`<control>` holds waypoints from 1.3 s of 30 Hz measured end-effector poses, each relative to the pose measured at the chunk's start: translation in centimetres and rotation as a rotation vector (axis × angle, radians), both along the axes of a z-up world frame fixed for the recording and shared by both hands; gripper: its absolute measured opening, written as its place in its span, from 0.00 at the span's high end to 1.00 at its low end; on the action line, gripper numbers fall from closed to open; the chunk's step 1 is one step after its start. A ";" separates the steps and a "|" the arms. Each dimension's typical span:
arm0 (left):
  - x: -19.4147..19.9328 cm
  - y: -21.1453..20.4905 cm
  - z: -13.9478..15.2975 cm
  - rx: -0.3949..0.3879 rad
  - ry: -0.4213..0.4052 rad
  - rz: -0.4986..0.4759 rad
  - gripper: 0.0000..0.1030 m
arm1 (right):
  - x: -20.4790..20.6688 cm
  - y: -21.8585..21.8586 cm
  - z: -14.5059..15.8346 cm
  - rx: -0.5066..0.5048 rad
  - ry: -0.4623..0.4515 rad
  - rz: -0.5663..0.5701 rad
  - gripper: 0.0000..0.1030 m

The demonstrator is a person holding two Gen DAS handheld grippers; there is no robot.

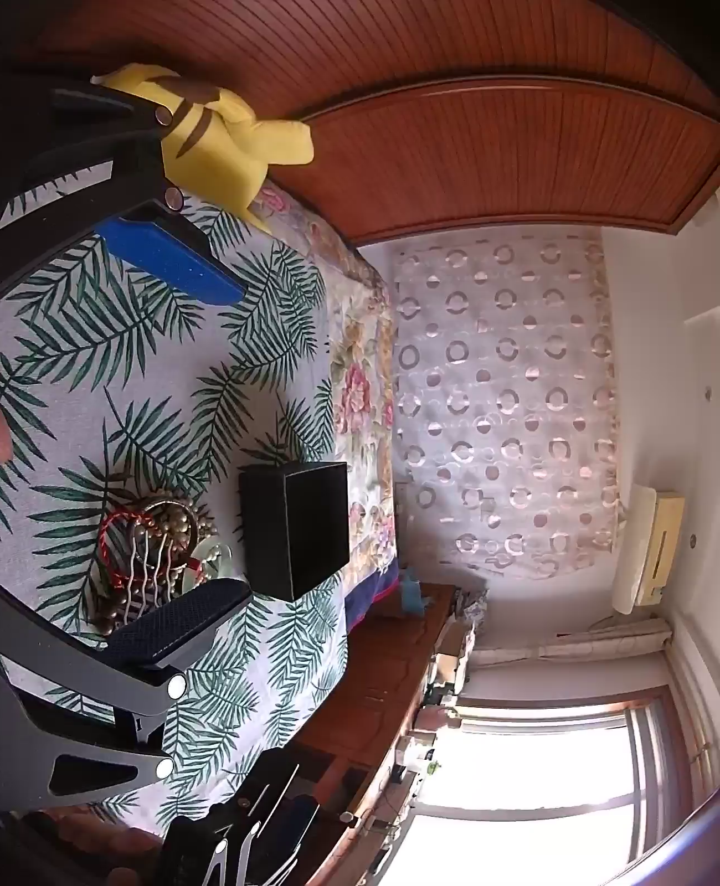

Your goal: Organize jewelry

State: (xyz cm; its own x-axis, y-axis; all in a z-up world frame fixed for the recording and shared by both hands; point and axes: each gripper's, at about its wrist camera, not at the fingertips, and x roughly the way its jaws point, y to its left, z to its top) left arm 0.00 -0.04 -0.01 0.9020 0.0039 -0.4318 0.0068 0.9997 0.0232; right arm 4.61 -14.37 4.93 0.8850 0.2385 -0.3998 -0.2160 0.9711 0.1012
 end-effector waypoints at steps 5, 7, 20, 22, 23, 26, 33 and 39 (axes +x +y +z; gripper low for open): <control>0.1 -0.3 -0.1 0.007 0.003 0.003 0.07 | 0.0 0.0 0.0 0.002 -0.001 -0.002 0.02; -0.1 0.0 0.0 -0.003 -0.004 0.000 0.07 | 0.0 0.0 -0.1 0.000 -0.001 -0.002 0.02; 0.0 0.1 0.0 -0.010 -0.002 0.000 0.07 | 0.0 0.0 -0.1 0.005 -0.004 -0.001 0.02; 0.0 0.0 0.0 -0.008 -0.003 -0.001 0.07 | 0.0 0.0 -0.1 0.005 -0.004 0.000 0.02; 0.0 0.0 0.0 -0.008 -0.003 -0.002 0.07 | 0.0 0.1 0.0 0.004 -0.004 0.000 0.02; 0.0 0.0 0.0 -0.009 0.000 -0.004 0.07 | 0.0 0.1 0.0 0.004 -0.003 0.001 0.02; 0.0 0.0 0.0 -0.008 -0.001 -0.002 0.07 | 0.0 0.1 0.0 0.005 -0.002 0.001 0.02; 0.0 0.0 0.0 -0.009 -0.003 -0.003 0.07 | 0.0 0.1 0.0 0.003 -0.002 0.003 0.02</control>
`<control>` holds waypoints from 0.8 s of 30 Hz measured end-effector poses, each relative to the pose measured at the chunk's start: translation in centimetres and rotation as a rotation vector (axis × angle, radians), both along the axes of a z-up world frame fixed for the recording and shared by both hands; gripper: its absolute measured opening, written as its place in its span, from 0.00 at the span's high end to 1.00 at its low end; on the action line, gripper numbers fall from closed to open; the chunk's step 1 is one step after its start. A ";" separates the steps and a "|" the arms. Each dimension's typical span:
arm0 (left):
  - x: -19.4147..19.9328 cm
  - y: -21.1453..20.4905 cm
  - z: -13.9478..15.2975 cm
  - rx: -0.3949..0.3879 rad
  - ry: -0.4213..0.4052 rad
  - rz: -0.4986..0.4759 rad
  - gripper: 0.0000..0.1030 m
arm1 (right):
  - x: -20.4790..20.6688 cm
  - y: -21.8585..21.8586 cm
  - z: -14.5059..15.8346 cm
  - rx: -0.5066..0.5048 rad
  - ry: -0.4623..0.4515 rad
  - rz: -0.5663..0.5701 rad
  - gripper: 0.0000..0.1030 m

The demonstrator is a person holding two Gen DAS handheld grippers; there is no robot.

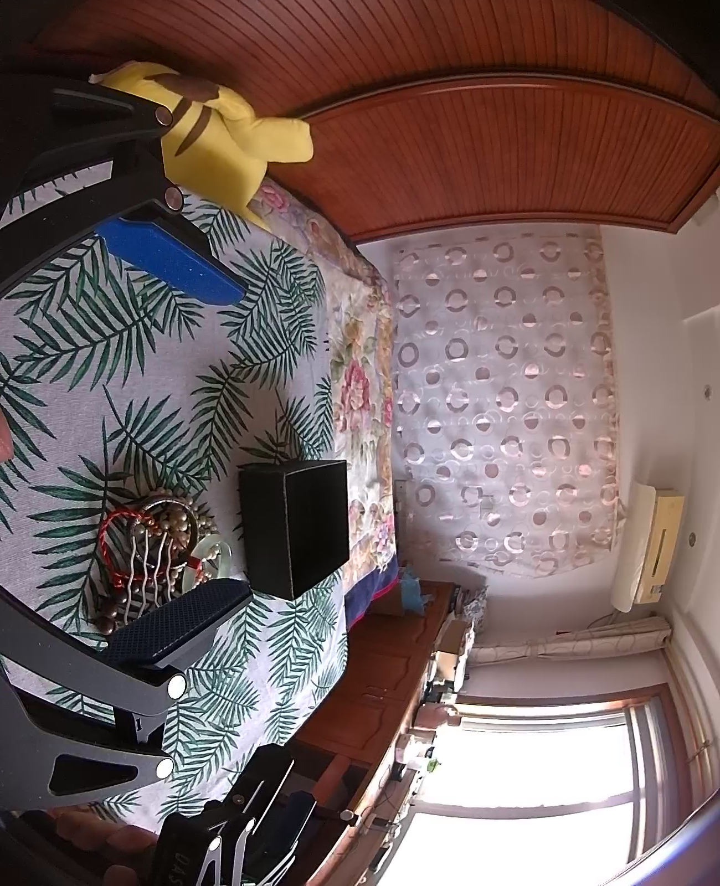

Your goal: Organize jewelry

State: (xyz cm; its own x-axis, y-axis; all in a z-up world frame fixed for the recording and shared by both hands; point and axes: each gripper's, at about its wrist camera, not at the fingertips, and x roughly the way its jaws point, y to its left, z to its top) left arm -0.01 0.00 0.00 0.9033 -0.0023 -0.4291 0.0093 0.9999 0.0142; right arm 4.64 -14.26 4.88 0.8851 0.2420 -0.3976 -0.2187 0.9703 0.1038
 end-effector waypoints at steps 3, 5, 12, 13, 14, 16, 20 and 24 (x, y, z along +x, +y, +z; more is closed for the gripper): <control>0.2 -0.1 0.0 0.000 -0.001 0.000 0.07 | 0.0 0.0 0.0 0.001 0.000 0.000 0.02; 0.0 -0.2 0.3 0.000 -0.004 0.000 0.07 | 0.0 0.0 0.0 0.001 0.000 0.000 0.02; 0.2 -0.2 0.4 0.000 -0.013 -0.001 0.07 | -0.1 0.2 0.1 0.002 0.000 0.001 0.02; 0.2 -0.2 0.4 0.000 -0.014 0.000 0.07 | -0.1 0.2 0.1 0.003 0.000 0.002 0.02; 0.1 -0.2 0.4 0.000 -0.015 -0.001 0.07 | -0.1 0.2 0.1 0.001 -0.001 0.001 0.02; 0.2 -0.2 0.5 0.000 -0.015 0.000 0.07 | -0.1 0.2 0.2 0.001 0.000 0.002 0.02; 0.1 -0.1 0.5 0.000 -0.015 -0.001 0.07 | -0.1 0.3 0.3 0.001 -0.001 0.002 0.02; 0.1 -0.1 0.5 -0.001 -0.014 -0.001 0.07 | -0.2 0.3 0.3 0.001 -0.001 0.001 0.02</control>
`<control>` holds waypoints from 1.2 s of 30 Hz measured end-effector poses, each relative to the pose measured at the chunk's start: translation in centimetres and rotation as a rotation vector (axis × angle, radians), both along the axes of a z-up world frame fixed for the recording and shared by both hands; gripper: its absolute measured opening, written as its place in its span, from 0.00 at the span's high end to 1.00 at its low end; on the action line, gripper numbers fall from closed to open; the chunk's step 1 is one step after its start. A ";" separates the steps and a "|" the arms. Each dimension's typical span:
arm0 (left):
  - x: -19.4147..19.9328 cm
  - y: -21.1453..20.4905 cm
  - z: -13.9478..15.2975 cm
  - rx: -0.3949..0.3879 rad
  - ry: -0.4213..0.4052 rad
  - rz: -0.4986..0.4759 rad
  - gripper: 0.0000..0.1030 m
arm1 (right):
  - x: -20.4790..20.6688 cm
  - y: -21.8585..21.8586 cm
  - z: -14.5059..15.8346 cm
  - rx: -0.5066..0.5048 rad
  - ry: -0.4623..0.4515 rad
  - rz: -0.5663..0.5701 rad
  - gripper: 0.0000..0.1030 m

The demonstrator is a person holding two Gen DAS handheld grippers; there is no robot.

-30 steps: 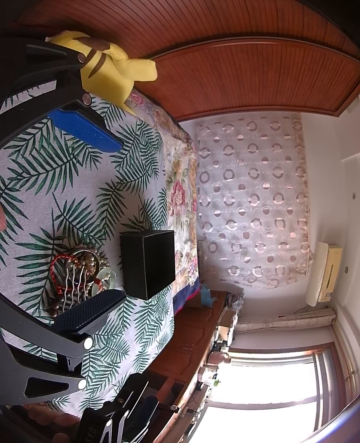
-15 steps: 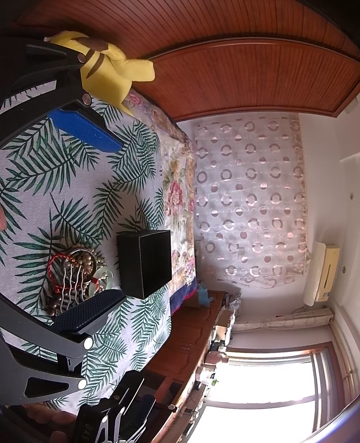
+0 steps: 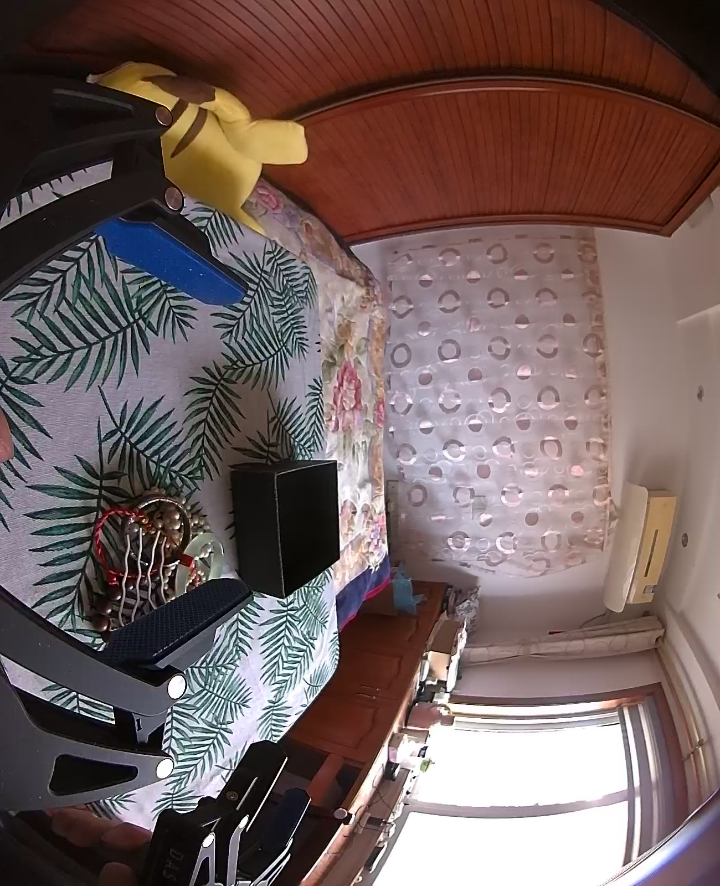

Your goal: Organize jewelry

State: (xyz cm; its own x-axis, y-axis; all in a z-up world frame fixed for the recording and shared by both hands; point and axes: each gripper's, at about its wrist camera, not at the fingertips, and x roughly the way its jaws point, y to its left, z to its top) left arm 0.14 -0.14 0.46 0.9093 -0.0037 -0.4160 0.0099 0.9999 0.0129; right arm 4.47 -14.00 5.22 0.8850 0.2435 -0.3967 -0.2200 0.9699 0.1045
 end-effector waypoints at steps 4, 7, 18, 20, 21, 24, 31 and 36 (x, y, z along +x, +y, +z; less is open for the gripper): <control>0.0 0.0 0.0 0.000 -0.002 0.000 0.07 | 0.0 0.0 0.0 -0.001 0.000 0.000 0.02; 0.0 0.0 0.0 0.000 -0.002 0.000 0.07 | -0.1 0.0 0.0 0.000 -0.001 0.000 0.02; 0.0 0.0 0.0 0.000 -0.002 0.000 0.07 | -0.1 0.0 0.1 0.000 -0.001 0.002 0.02; 0.0 0.0 0.0 0.000 -0.002 -0.001 0.07 | -0.1 0.0 0.1 0.001 0.000 0.000 0.02; 0.0 0.0 0.0 0.000 -0.002 -0.001 0.07 | -0.1 -0.1 0.0 0.001 0.000 0.001 0.02; 0.0 0.0 0.0 -0.001 -0.002 0.000 0.07 | -0.1 0.0 0.1 0.000 -0.001 0.001 0.02; -0.1 0.0 0.0 0.000 0.005 0.002 0.07 | 0.0 0.0 0.0 0.000 0.002 0.002 0.02; 0.2 0.3 -0.8 0.001 0.029 -0.001 0.07 | 0.0 0.1 -0.2 -0.004 0.014 0.006 0.02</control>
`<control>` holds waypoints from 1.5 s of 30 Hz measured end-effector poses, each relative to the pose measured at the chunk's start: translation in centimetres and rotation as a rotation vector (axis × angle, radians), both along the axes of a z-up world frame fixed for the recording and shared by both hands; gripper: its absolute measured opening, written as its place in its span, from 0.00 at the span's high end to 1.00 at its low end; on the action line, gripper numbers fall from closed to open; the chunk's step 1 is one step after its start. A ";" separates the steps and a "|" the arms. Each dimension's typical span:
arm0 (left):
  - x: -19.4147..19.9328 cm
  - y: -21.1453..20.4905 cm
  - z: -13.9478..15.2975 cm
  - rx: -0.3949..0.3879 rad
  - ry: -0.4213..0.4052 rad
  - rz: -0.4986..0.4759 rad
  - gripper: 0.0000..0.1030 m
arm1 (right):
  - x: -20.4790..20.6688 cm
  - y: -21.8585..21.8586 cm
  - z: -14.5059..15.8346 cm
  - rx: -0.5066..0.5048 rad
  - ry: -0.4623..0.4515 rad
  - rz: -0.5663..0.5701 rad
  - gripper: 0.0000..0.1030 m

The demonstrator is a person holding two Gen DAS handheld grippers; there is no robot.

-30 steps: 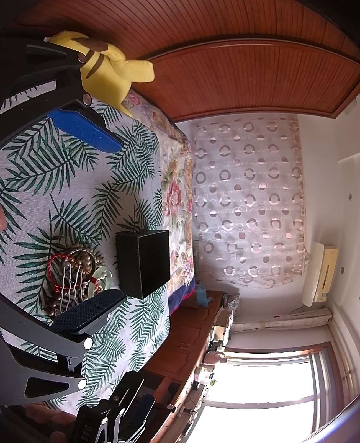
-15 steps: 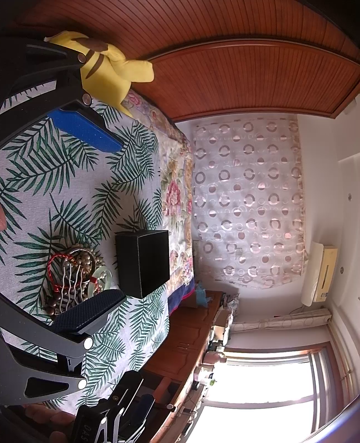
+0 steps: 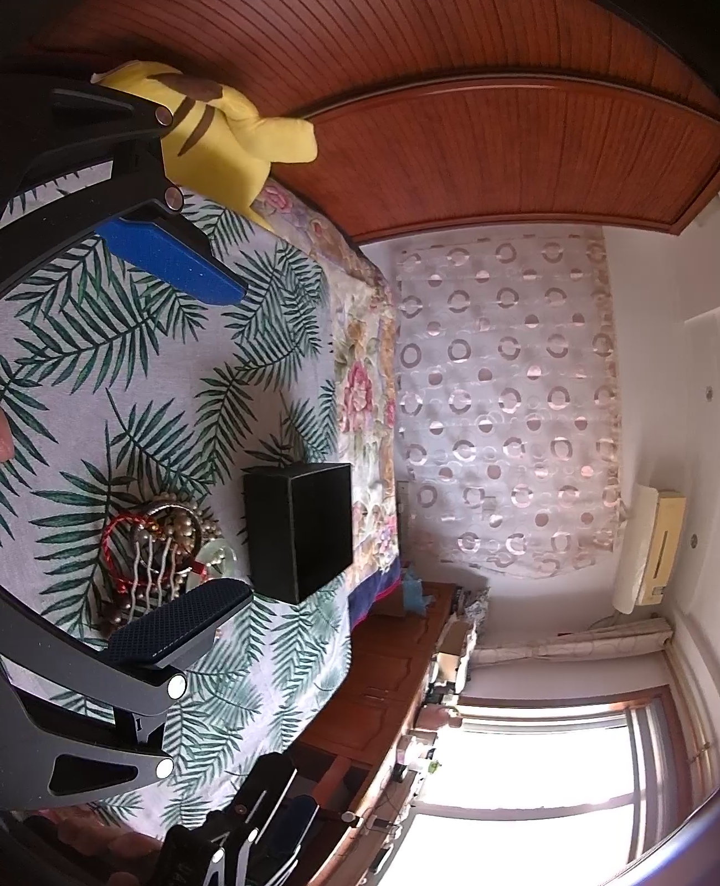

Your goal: Organize jewelry

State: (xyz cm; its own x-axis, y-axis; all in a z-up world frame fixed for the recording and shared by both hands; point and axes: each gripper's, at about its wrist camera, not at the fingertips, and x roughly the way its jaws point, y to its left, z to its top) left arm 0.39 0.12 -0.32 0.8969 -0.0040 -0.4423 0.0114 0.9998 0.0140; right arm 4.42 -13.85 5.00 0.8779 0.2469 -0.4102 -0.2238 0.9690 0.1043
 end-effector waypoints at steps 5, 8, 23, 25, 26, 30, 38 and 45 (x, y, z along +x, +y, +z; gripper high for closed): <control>0.6 0.3 -1.5 -0.001 0.048 -0.017 0.07 | 0.3 0.5 -1.4 -0.019 0.011 0.028 0.02; 0.9 0.5 -2.2 -0.012 0.071 -0.037 0.07 | 0.8 0.0 -2.2 -0.027 0.026 0.049 0.03; 3.3 0.6 -6.3 -0.025 0.212 -0.132 0.07 | 6.3 3.5 -6.7 -0.091 0.236 0.359 0.58; 3.5 0.8 -6.5 -0.028 0.224 -0.140 0.07 | 7.1 4.4 -7.2 -0.105 0.266 0.395 0.62; 3.6 0.9 -6.7 -0.029 0.232 -0.146 0.07 | 7.4 4.6 -7.3 -0.108 0.278 0.410 0.64; 4.0 1.6 -7.3 -0.049 0.265 -0.158 0.07 | 9.1 6.0 -8.1 -0.133 0.327 0.459 0.66; 4.7 2.6 -8.5 -0.079 0.320 -0.184 0.07 | 11.7 8.1 -8.7 -0.189 0.402 0.549 0.73; 4.7 2.0 -9.2 -0.069 0.347 -0.210 0.07 | 12.4 9.0 -9.3 -0.239 0.426 0.581 0.90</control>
